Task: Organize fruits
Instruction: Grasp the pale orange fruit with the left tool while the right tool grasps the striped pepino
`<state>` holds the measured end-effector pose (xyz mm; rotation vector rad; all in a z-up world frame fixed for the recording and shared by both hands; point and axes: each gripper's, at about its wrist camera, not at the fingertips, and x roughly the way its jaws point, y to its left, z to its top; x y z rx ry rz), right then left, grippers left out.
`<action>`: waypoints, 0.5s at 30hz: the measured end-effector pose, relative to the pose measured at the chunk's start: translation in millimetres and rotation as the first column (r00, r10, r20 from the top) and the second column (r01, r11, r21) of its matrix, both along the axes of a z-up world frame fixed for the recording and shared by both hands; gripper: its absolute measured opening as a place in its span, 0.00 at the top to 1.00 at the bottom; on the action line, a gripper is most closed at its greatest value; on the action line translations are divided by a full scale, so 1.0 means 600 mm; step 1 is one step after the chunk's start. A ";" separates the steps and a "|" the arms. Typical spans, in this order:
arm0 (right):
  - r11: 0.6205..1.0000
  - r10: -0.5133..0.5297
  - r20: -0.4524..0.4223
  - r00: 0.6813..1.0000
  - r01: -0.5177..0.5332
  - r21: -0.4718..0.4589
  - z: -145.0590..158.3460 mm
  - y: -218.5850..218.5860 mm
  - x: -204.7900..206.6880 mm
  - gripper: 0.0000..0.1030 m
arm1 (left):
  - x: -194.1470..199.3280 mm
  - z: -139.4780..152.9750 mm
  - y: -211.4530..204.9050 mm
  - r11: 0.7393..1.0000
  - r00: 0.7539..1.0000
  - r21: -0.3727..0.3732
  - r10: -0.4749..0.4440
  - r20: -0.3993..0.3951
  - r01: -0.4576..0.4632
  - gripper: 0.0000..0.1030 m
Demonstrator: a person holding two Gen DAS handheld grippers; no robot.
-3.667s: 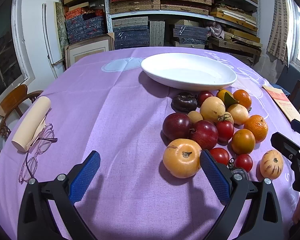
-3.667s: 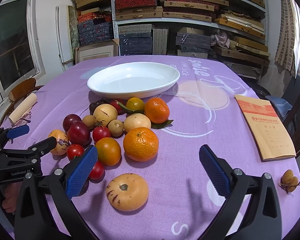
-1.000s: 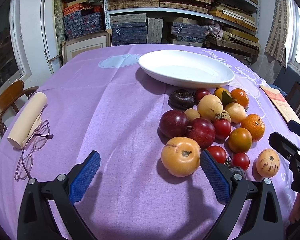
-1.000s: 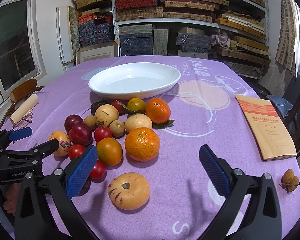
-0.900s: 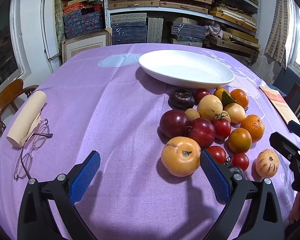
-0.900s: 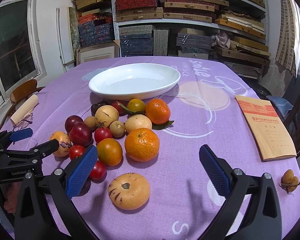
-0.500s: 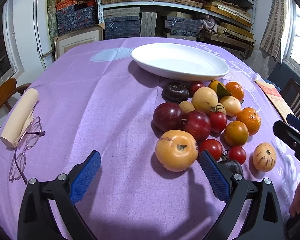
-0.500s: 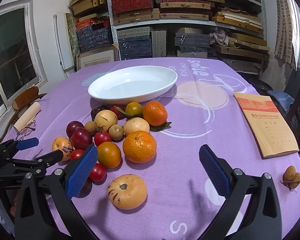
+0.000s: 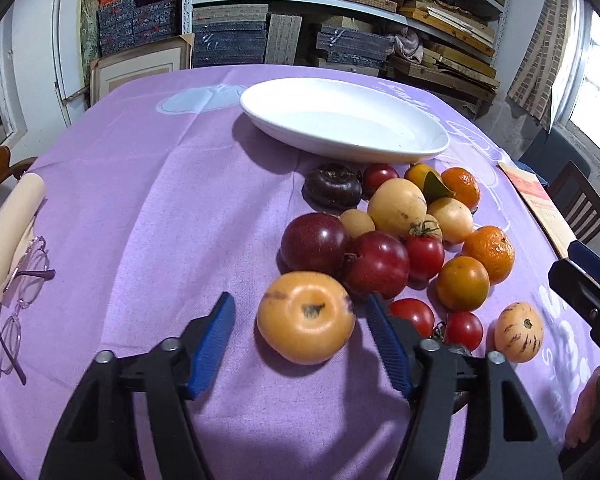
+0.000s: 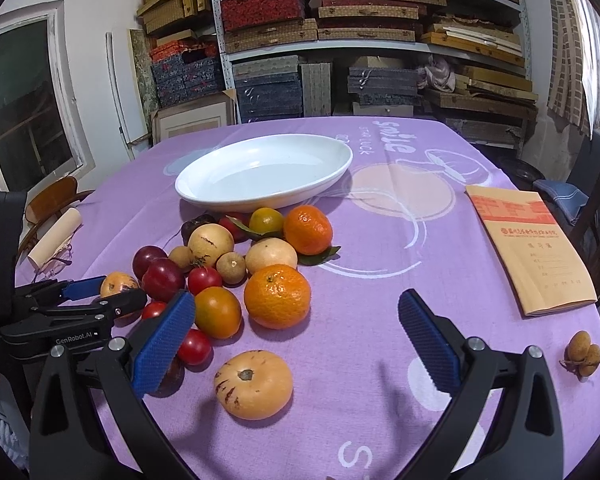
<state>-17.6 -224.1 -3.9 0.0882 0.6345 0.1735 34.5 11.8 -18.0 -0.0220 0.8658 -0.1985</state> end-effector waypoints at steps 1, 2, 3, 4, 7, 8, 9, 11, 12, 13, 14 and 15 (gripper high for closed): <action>1.000 -0.001 0.001 1.000 0.001 0.002 0.001 -0.001 0.000 0.04 | 0.001 0.000 -0.001 1.000 1.000 -0.001 -0.005 0.001 0.005 0.47; 1.000 -0.002 0.002 1.000 0.002 0.004 0.001 -0.002 -0.001 0.04 | 0.002 -0.001 -0.001 1.000 1.000 -0.007 -0.010 0.000 0.010 0.51; 1.000 -0.003 0.003 1.000 0.003 0.005 0.001 -0.003 -0.001 0.04 | 0.003 -0.001 0.000 1.000 1.000 -0.017 -0.015 -0.003 0.015 0.53; 1.000 -0.003 0.003 1.000 0.003 0.007 0.002 -0.003 -0.001 0.04 | 0.005 -0.002 0.000 1.000 1.000 -0.025 -0.019 -0.007 0.019 0.55; 1.000 -0.003 0.006 1.000 0.003 0.008 0.002 -0.004 -0.002 0.04 | 0.004 -0.002 -0.002 0.999 1.000 -0.022 -0.024 -0.003 0.024 0.55; 1.000 -0.003 0.007 1.000 0.003 0.009 0.003 -0.004 -0.002 0.04 | 0.005 -0.002 -0.002 0.999 1.000 -0.022 -0.025 -0.001 0.025 0.55; 1.000 -0.003 0.008 1.000 0.003 0.009 0.003 -0.004 -0.003 0.04 | 0.005 -0.002 -0.002 0.999 1.000 -0.025 -0.025 0.000 0.025 0.55; 1.000 -0.001 0.006 1.000 0.001 0.008 0.003 -0.004 -0.003 0.04 | 0.005 -0.002 -0.001 0.999 1.000 -0.031 -0.026 0.002 0.026 0.55; 1.000 0.002 0.004 1.000 -0.002 0.009 0.003 -0.004 -0.003 0.04 | 0.003 -0.003 -0.001 0.999 1.000 -0.028 -0.025 0.004 0.025 0.55; 1.000 0.006 0.002 1.000 -0.006 0.009 0.003 -0.003 -0.003 0.04 | 0.002 -0.002 -0.001 1.000 1.000 -0.019 -0.021 0.007 0.021 0.55; 1.000 0.012 -0.003 1.000 -0.012 0.008 0.002 -0.002 -0.002 0.04 | 0.000 -0.002 0.000 1.000 1.000 -0.009 -0.018 0.009 0.018 0.55; 1.000 0.019 -0.008 1.000 -0.019 0.007 0.002 -0.001 -0.002 0.04 | -0.004 -0.002 0.003 1.000 1.000 -0.002 -0.013 0.011 0.013 0.55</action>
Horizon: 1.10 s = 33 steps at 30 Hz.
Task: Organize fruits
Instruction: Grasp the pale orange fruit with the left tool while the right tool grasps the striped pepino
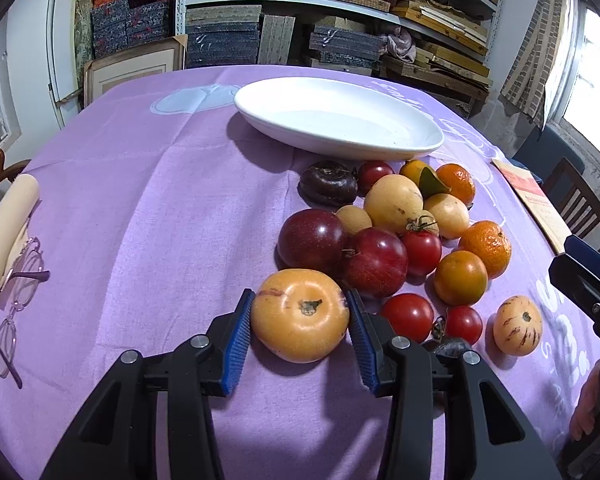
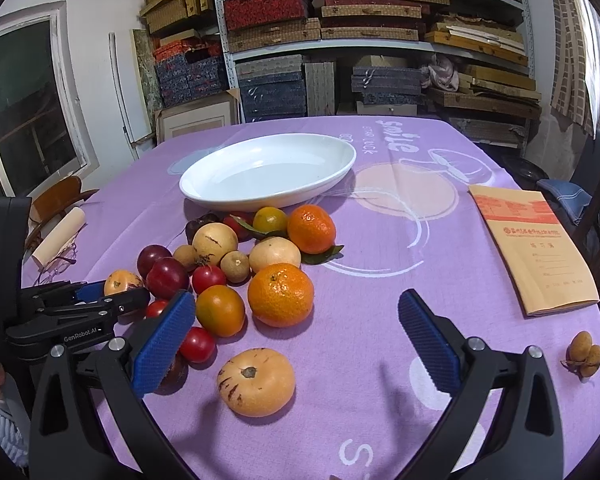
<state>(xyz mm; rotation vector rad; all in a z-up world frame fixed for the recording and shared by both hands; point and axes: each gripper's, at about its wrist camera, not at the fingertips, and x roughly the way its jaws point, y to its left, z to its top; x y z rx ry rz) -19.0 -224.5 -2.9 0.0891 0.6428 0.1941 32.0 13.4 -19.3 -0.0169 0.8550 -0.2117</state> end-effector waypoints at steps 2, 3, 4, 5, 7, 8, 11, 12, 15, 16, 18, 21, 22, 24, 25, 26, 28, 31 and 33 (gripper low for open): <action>1.000 0.026 -0.019 0.999 -0.027 -0.005 -0.003 0.002 -0.001 0.04 | -0.010 0.000 0.008 1.000 1.000 0.011 0.016 0.004 -0.016 0.55; 0.999 0.033 -0.029 0.999 -0.034 -0.005 -0.005 0.003 -0.004 0.04 | -0.014 0.000 0.012 1.000 1.000 0.012 0.025 0.005 -0.025 0.55; 0.999 0.040 -0.038 0.998 -0.040 0.002 -0.007 0.002 -0.009 0.04 | -0.017 0.000 0.017 0.999 0.999 0.006 0.032 0.003 -0.032 0.55; 0.999 0.044 -0.045 0.998 -0.044 0.009 -0.010 0.000 -0.014 0.04 | -0.019 0.000 0.022 0.999 0.999 0.000 0.037 0.001 -0.037 0.55; 0.998 0.058 -0.053 0.997 -0.057 0.010 -0.015 -0.001 -0.028 0.04 | -0.024 -0.001 0.028 0.999 0.999 -0.005 0.044 0.002 -0.044 0.55; 0.998 0.067 -0.058 0.996 -0.068 0.000 -0.017 0.002 -0.034 0.04 | -0.025 -0.001 0.029 0.999 0.999 -0.007 0.047 0.001 -0.047 0.55; 0.992 0.097 -0.072 0.993 -0.102 -0.071 -0.028 0.022 -0.048 0.04 | -0.026 -0.001 0.031 0.999 0.999 -0.014 0.045 -0.003 -0.045 0.55; 0.989 0.105 -0.069 0.992 -0.112 -0.102 -0.032 0.030 -0.051 0.04 | -0.026 -0.001 0.031 0.999 0.999 -0.014 0.045 -0.003 -0.045 0.55; 0.981 0.125 -0.077 0.989 -0.135 -0.142 -0.039 0.045 -0.049 0.04 | -0.029 0.000 0.031 0.999 0.999 -0.014 0.045 0.002 -0.045 0.55; 0.980 0.130 -0.075 0.989 -0.139 -0.139 -0.039 0.045 -0.048 0.05 | -0.029 0.000 0.031 0.999 0.999 -0.014 0.045 0.001 -0.045 0.55; 0.979 0.130 -0.082 0.988 -0.141 -0.145 -0.041 0.046 -0.042 0.15 | -0.028 -0.001 0.031 0.999 0.999 -0.015 0.047 -0.003 -0.047 0.55; 0.979 0.148 -0.137 0.979 -0.164 -0.118 -0.052 0.042 -0.023 0.40 | -0.028 0.000 0.032 0.999 0.999 -0.021 0.050 -0.008 -0.050 0.55; 0.979 0.157 -0.156 0.975 -0.174 -0.108 -0.055 0.043 -0.017 0.43 | -0.028 0.000 0.032 0.998 0.999 -0.022 0.050 -0.009 -0.050 0.55; 0.977 0.166 -0.166 0.972 -0.184 -0.105 -0.058 0.044 -0.013 0.43 | -0.028 -0.001 0.032 0.998 0.999 -0.022 0.051 -0.009 -0.051 0.55; 0.976 0.169 -0.168 0.971 -0.188 -0.106 -0.059 0.046 -0.012 0.43 | -0.028 -0.001 0.033 0.998 0.999 -0.021 0.051 -0.010 -0.051 0.55; 0.976 0.173 -0.171 0.970 -0.192 -0.107 -0.060 0.047 -0.011 0.49 | -0.028 -0.001 0.033 0.999 0.999 -0.020 0.051 -0.009 -0.051 0.55; 0.974 0.186 -0.181 0.966 -0.205 -0.096 -0.062 0.048 -0.009 0.54 | -0.027 -0.001 0.034 0.998 0.999 -0.021 0.050 -0.009 -0.051 0.55; 0.974 0.191 -0.181 0.965 -0.209 -0.085 -0.063 0.046 -0.008 0.54 | -0.028 -0.002 0.033 0.998 0.999 -0.024 0.051 -0.010 -0.051 0.55; 0.974 0.196 -0.178 0.964 -0.213 -0.080 -0.061 0.046 -0.011 0.54 | -0.027 -0.002 0.034 0.998 0.999 -0.026 0.049 -0.011 -0.049 0.55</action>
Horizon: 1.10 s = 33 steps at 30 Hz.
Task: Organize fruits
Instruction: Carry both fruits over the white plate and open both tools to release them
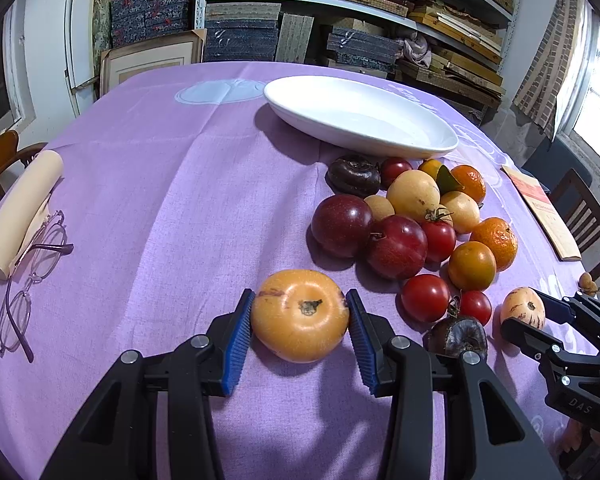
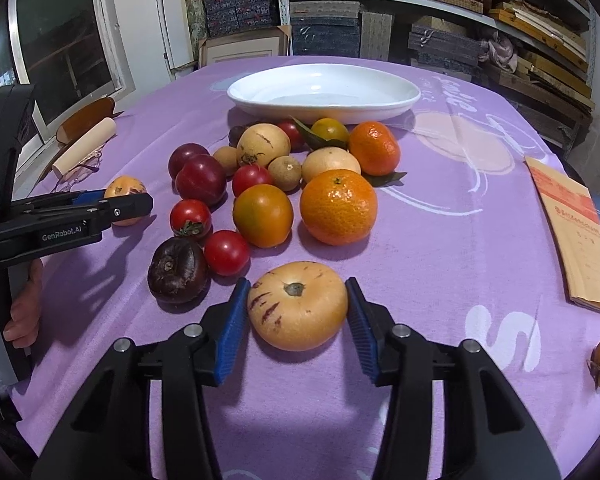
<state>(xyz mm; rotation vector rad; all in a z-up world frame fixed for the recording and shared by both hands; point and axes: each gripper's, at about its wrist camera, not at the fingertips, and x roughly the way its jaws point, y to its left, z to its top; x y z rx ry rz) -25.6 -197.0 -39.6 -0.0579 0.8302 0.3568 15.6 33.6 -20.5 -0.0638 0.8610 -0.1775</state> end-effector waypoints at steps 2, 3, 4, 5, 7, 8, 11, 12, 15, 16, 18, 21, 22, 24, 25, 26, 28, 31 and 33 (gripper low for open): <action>1.000 0.002 0.013 1.000 -0.002 0.003 0.003 0.000 -0.002 0.54 | 0.001 0.000 0.001 1.000 1.000 -0.010 -0.004 -0.003 0.004 0.55; 1.000 0.002 0.018 1.000 -0.002 0.006 0.004 -0.001 -0.004 0.54 | 0.001 0.001 0.001 1.000 1.000 -0.017 -0.006 -0.004 0.006 0.55; 1.000 0.001 0.022 1.000 -0.001 0.009 0.005 -0.002 -0.005 0.54 | 0.002 0.002 0.002 1.000 1.000 -0.023 -0.007 -0.003 0.007 0.55; 1.000 0.001 0.024 1.000 -0.001 0.012 0.006 -0.002 -0.005 0.54 | 0.002 0.002 0.003 1.000 1.000 -0.026 -0.008 -0.002 0.007 0.55; 1.000 0.004 0.018 1.000 -0.004 0.015 0.005 -0.002 -0.006 0.54 | 0.002 0.002 0.003 1.000 1.000 -0.025 -0.008 0.000 0.008 0.55; 1.000 0.007 0.015 1.000 -0.007 0.012 0.004 -0.001 -0.006 0.54 | 0.001 0.002 0.002 1.000 1.000 -0.023 -0.009 0.002 0.009 0.55; 1.000 0.019 -0.002 1.000 -0.019 -0.012 -0.001 0.005 -0.005 0.54 | -0.001 0.004 -0.001 1.000 1.000 -0.004 -0.010 0.013 0.010 0.55; 1.000 0.019 -0.001 1.000 -0.019 -0.013 0.000 0.005 -0.005 0.54 | -0.002 0.004 -0.002 1.000 1.000 0.000 -0.010 0.016 0.010 0.55; 1.000 0.012 0.018 1.000 -0.012 -0.004 0.003 0.000 -0.010 0.54 | -0.002 0.007 -0.001 1.000 1.000 0.000 -0.005 0.024 0.005 0.55; 1.000 0.009 0.025 1.000 -0.009 -0.007 0.005 -0.001 -0.011 0.54 | 0.000 0.011 0.000 1.000 1.000 -0.003 0.000 0.029 0.001 0.55; 1.000 0.014 0.035 0.999 -0.014 -0.004 0.018 -0.006 -0.007 0.55 | 0.009 0.021 0.000 1.000 1.000 -0.007 -0.002 0.031 0.003 0.55; 1.000 0.011 0.079 0.997 -0.010 -0.012 0.055 -0.014 0.009 0.55 | 0.035 0.050 -0.006 1.000 0.999 0.022 -0.015 0.047 0.014 0.55; 1.000 0.010 0.093 0.996 -0.009 -0.014 0.069 -0.017 0.017 0.55 | 0.044 0.061 -0.010 0.999 0.998 0.031 -0.021 0.059 0.019 0.55; 1.000 0.006 0.123 0.992 -0.004 -0.016 0.103 -0.024 0.043 0.55 | 0.064 0.088 -0.021 0.998 0.995 0.060 -0.037 0.098 0.031 0.55; 1.000 0.004 0.132 0.991 -0.002 -0.015 0.116 -0.026 0.059 0.55 | 0.078 0.103 -0.030 0.996 0.992 0.076 -0.046 0.122 0.037 0.55; 1.000 0.002 0.138 0.990 0.000 -0.014 0.130 -0.028 0.077 0.55 | 0.092 0.114 -0.038 0.996 0.989 0.082 -0.052 0.135 0.041 0.55; 1.000 -0.007 0.147 0.989 0.010 -0.019 0.152 -0.029 0.126 0.55 | 0.127 0.132 -0.055 0.995 0.987 0.078 -0.065 0.147 0.054 0.55; 0.999 -0.023 0.147 0.989 0.027 -0.027 0.163 -0.023 0.204 0.55 | 0.186 0.140 -0.081 0.996 0.987 0.076 -0.064 0.149 0.054 0.55; 0.999 -0.031 0.140 0.990 0.036 -0.032 0.159 -0.015 0.253 0.55 | 0.223 0.132 -0.093 0.996 0.989 0.082 -0.058 0.137 0.047 0.55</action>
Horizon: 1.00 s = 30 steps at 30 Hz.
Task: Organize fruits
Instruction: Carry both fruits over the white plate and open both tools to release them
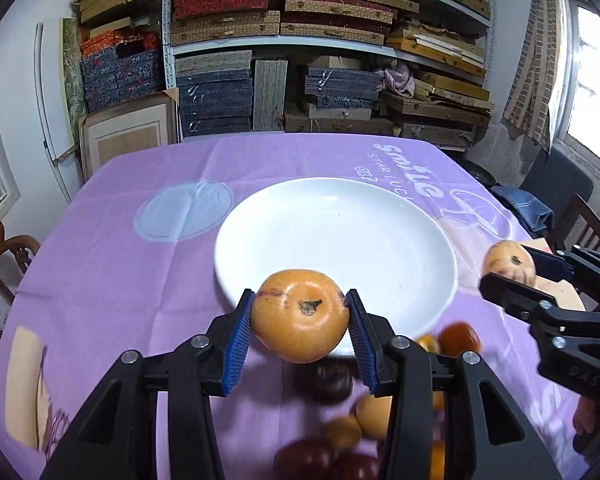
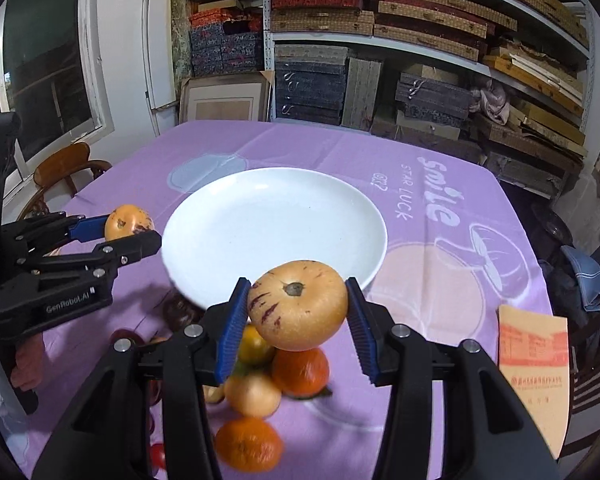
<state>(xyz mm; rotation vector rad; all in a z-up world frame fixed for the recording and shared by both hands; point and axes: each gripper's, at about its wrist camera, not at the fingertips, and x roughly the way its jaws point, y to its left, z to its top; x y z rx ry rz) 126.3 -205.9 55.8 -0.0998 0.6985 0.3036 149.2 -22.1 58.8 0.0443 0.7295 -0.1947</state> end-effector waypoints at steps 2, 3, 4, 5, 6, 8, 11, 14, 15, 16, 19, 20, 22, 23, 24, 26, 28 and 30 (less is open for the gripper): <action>1.000 -0.012 -0.018 1.000 0.012 -0.011 -0.013 0.007 0.047 0.55 | 0.038 -0.015 -0.005 1.000 0.999 -0.001 0.016 -0.032 -0.016 0.55; 0.999 -0.021 -0.031 0.999 0.020 -0.026 -0.023 0.011 0.070 0.55 | 0.055 -0.023 -0.007 1.000 0.998 -0.003 0.023 -0.050 -0.024 0.55; 0.999 -0.023 -0.046 0.999 0.022 -0.033 -0.032 0.014 0.088 0.55 | 0.072 -0.033 -0.005 0.999 0.997 -0.008 0.033 -0.071 -0.034 0.55; 0.999 -0.025 -0.061 0.998 0.023 -0.034 -0.043 0.017 0.104 0.55 | 0.084 -0.041 -0.004 0.999 0.996 -0.011 0.039 -0.085 -0.040 0.55; 0.999 -0.027 -0.074 0.997 0.025 -0.034 -0.051 0.017 0.117 0.55 | 0.097 -0.049 -0.003 0.999 0.994 -0.015 0.045 -0.101 -0.046 0.55; 0.999 -0.027 -0.102 0.994 0.024 -0.030 -0.067 0.019 0.142 0.54 | 0.112 -0.063 -0.001 0.999 0.992 -0.016 0.047 -0.121 -0.049 0.55; 0.999 -0.026 -0.119 0.993 0.021 -0.038 -0.083 0.021 0.161 0.54 | 0.121 -0.083 -0.002 0.999 0.989 -0.007 0.036 -0.140 -0.038 0.55; 0.998 -0.022 -0.136 0.990 0.015 -0.057 -0.091 0.026 0.172 0.54 | 0.125 -0.096 -0.001 0.999 0.988 0.001 0.035 -0.152 -0.035 0.54; 0.998 -0.022 -0.141 0.990 0.013 -0.059 -0.093 0.027 0.175 0.54 | 0.124 -0.095 0.000 0.999 0.989 0.000 0.038 -0.143 -0.039 0.54; 0.998 -0.021 -0.143 0.989 0.012 -0.064 -0.096 0.027 0.175 0.54 | 0.124 -0.093 0.001 0.999 0.990 0.002 0.041 -0.137 -0.041 0.54; 0.997 -0.024 -0.133 0.991 0.015 -0.071 -0.096 0.027 0.178 0.54 | 0.120 -0.082 0.003 0.999 0.991 0.001 0.041 -0.127 -0.041 0.51; 0.998 -0.025 -0.133 0.991 0.016 -0.068 -0.094 0.026 0.177 0.54 | 0.118 -0.078 0.003 0.999 0.992 0.004 0.040 -0.124 -0.040 0.51; 0.998 -0.024 -0.118 0.993 0.017 -0.060 -0.084 0.026 0.172 0.54 | 0.115 -0.069 0.007 0.999 0.992 0.004 0.047 -0.115 -0.046 0.50; 0.998 -0.024 -0.110 0.994 0.018 -0.057 -0.077 0.027 0.165 0.54 | 0.113 -0.064 0.009 0.999 0.992 0.003 0.049 -0.114 -0.049 0.50; 0.999 -0.024 -0.096 0.995 0.020 -0.049 -0.067 0.025 0.159 0.54 | 0.110 -0.059 0.012 0.999 0.992 0.000 0.052 -0.113 -0.052 0.50; 0.999 -0.027 -0.068 0.997 0.025 -0.025 -0.043 0.017 0.143 0.54 | 0.099 -0.046 0.023 0.998 0.993 -0.009 0.058 -0.107 -0.059 0.48; 0.999 -0.032 -0.034 0.999 0.032 0.011 -0.015 0.003 0.117 0.51 | 0.083 -0.035 0.037 0.998 0.993 -0.017 0.061 -0.100 -0.063 0.44; 0.998 -0.045 0.023 0.999 0.045 0.032 0.013 -0.009 0.076 0.39 | 0.058 -0.024 0.056 0.997 0.994 -0.027 0.069 -0.087 -0.072 0.41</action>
